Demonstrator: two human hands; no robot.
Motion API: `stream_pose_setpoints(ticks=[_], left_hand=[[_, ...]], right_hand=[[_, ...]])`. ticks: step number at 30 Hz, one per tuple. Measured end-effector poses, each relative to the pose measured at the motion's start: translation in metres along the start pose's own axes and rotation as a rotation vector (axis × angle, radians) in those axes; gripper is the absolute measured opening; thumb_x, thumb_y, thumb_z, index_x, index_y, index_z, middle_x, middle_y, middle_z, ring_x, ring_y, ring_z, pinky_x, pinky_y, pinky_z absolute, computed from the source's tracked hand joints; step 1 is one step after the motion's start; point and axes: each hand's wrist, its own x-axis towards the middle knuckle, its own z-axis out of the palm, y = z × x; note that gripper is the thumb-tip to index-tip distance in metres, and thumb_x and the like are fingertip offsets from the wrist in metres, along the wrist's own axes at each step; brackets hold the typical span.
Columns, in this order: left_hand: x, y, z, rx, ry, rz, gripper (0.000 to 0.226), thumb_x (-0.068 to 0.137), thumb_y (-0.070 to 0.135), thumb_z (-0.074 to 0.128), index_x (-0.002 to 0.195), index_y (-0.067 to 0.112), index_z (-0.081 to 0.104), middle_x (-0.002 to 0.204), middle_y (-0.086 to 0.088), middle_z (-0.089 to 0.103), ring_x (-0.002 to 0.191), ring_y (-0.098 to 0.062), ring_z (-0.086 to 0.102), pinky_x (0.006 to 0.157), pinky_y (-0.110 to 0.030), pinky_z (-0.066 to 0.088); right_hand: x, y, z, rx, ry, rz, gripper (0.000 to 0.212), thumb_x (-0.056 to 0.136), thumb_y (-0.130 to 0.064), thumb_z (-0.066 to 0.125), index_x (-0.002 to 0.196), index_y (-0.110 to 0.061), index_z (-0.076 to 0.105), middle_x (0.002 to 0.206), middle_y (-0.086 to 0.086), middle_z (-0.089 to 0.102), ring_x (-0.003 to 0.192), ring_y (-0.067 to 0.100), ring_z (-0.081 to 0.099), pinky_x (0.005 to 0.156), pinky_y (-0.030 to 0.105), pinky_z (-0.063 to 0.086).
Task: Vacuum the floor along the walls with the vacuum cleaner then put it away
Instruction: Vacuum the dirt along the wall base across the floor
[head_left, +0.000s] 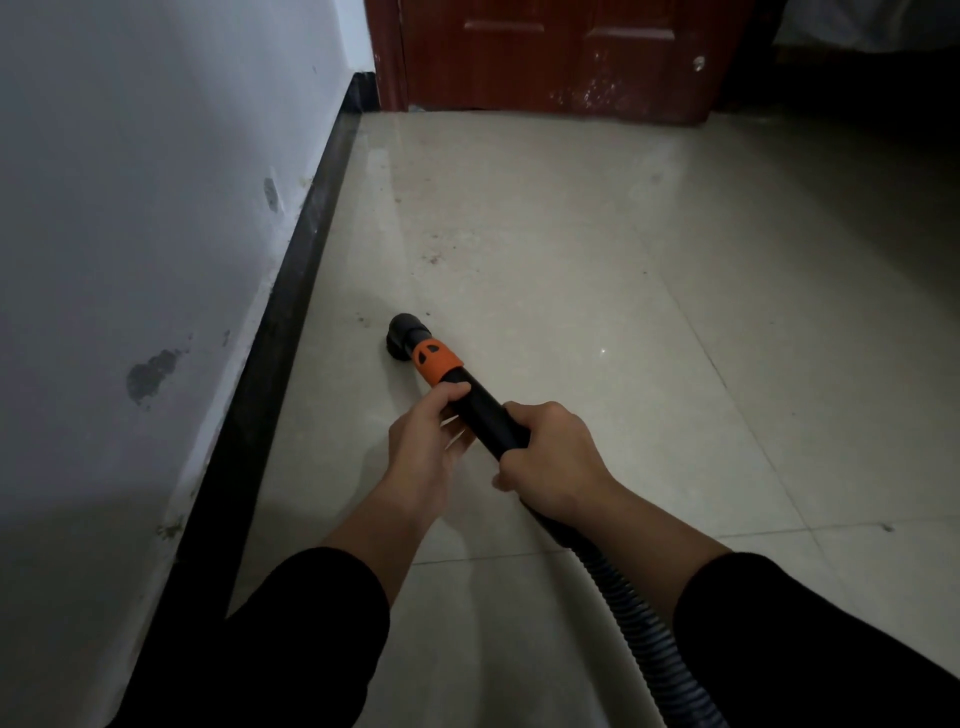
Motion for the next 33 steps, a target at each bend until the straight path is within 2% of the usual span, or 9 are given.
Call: stream_pose_setpoints(ticks=[6, 12, 15, 20, 27, 29, 31, 32, 33], left_hand=[[-0.017, -0.014, 0.021, 0.027, -0.025, -0.058, 0.016, 0.084, 0.009, 0.067, 0.099, 0.004, 0.064, 0.094, -0.012, 0.071, 0.089, -0.024, 0.069, 0.07, -0.028, 0.055], [-0.034, -0.022, 0.036, 0.051, -0.036, -0.096, 0.016, 0.083, 0.008, 0.067, 0.098, 0.004, 0.065, 0.094, -0.012, 0.07, 0.089, -0.024, 0.068, 0.067, -0.027, 0.054], [-0.035, -0.028, 0.042, 0.055, -0.04, -0.106, 0.015, 0.083, 0.008, 0.067, 0.098, 0.005, 0.065, 0.095, -0.012, 0.07, 0.089, -0.024, 0.068, 0.067, -0.027, 0.054], [-0.017, -0.03, 0.053, 0.069, -0.032, -0.083, 0.017, 0.085, 0.009, 0.066, 0.101, 0.005, 0.064, 0.1, -0.012, 0.07, 0.096, -0.026, 0.067, 0.073, -0.03, 0.054], [0.014, -0.028, 0.088, 0.11, -0.022, -0.097, 0.017, 0.088, 0.007, 0.061, 0.104, 0.003, 0.063, 0.102, -0.014, 0.067, 0.101, -0.027, 0.065, 0.084, -0.031, 0.055], [0.016, -0.024, 0.102, 0.117, -0.006, -0.135, 0.017, 0.087, 0.006, 0.06, 0.103, 0.001, 0.061, 0.092, -0.014, 0.068, 0.087, -0.024, 0.067, 0.079, -0.029, 0.056], [0.013, -0.02, 0.118, 0.128, 0.005, -0.198, 0.01, 0.088, 0.003, 0.058, 0.097, 0.0, 0.058, 0.074, -0.011, 0.066, 0.057, -0.016, 0.061, 0.06, -0.024, 0.056], [0.011, -0.019, 0.127, 0.154, 0.025, -0.222, 0.009, 0.088, 0.003, 0.059, 0.096, -0.001, 0.057, 0.071, -0.011, 0.064, 0.052, -0.014, 0.057, 0.055, -0.023, 0.055], [0.008, -0.017, 0.134, 0.192, 0.05, -0.238, 0.013, 0.088, 0.003, 0.06, 0.099, -0.002, 0.057, 0.077, -0.013, 0.065, 0.057, -0.016, 0.059, 0.056, -0.024, 0.054]], right_hand=[[-0.018, 0.014, -0.021, -0.031, 0.019, 0.048, 0.019, 0.072, -0.006, 0.066, 0.09, -0.01, 0.062, 0.078, 0.011, 0.064, 0.074, 0.029, 0.062, 0.059, 0.029, 0.047], [-0.033, 0.023, -0.036, -0.038, 0.013, 0.089, 0.02, 0.071, -0.004, 0.067, 0.09, -0.009, 0.063, 0.075, 0.009, 0.063, 0.073, 0.03, 0.063, 0.065, 0.035, 0.052], [-0.033, 0.031, -0.041, -0.049, 0.023, 0.087, 0.019, 0.071, -0.005, 0.066, 0.089, -0.011, 0.063, 0.073, 0.008, 0.063, 0.072, 0.028, 0.062, 0.062, 0.032, 0.051], [-0.013, 0.044, -0.045, -0.062, 0.037, 0.04, 0.018, 0.072, -0.006, 0.065, 0.089, -0.01, 0.063, 0.077, 0.01, 0.063, 0.072, 0.027, 0.061, 0.057, 0.029, 0.046], [0.026, 0.063, -0.066, 0.009, 0.034, 0.018, 0.017, 0.073, -0.004, 0.067, 0.089, -0.005, 0.062, 0.079, 0.013, 0.063, 0.075, 0.031, 0.061, 0.062, 0.033, 0.048], [0.03, 0.067, -0.076, 0.025, 0.026, 0.033, 0.015, 0.072, -0.004, 0.066, 0.086, -0.006, 0.06, 0.078, 0.013, 0.062, 0.075, 0.032, 0.061, 0.061, 0.032, 0.048], [0.03, 0.072, -0.084, 0.043, 0.016, 0.044, 0.013, 0.072, -0.004, 0.065, 0.08, -0.009, 0.055, 0.077, 0.011, 0.06, 0.078, 0.034, 0.061, 0.06, 0.03, 0.045], [0.029, 0.075, -0.089, 0.053, 0.009, 0.047, 0.015, 0.072, -0.004, 0.065, 0.078, -0.011, 0.053, 0.076, 0.01, 0.059, 0.08, 0.035, 0.062, 0.06, 0.03, 0.044], [0.028, 0.077, -0.093, 0.059, -0.001, 0.049, 0.016, 0.072, -0.004, 0.065, 0.078, -0.012, 0.051, 0.077, 0.009, 0.057, 0.082, 0.036, 0.062, 0.061, 0.031, 0.044]])
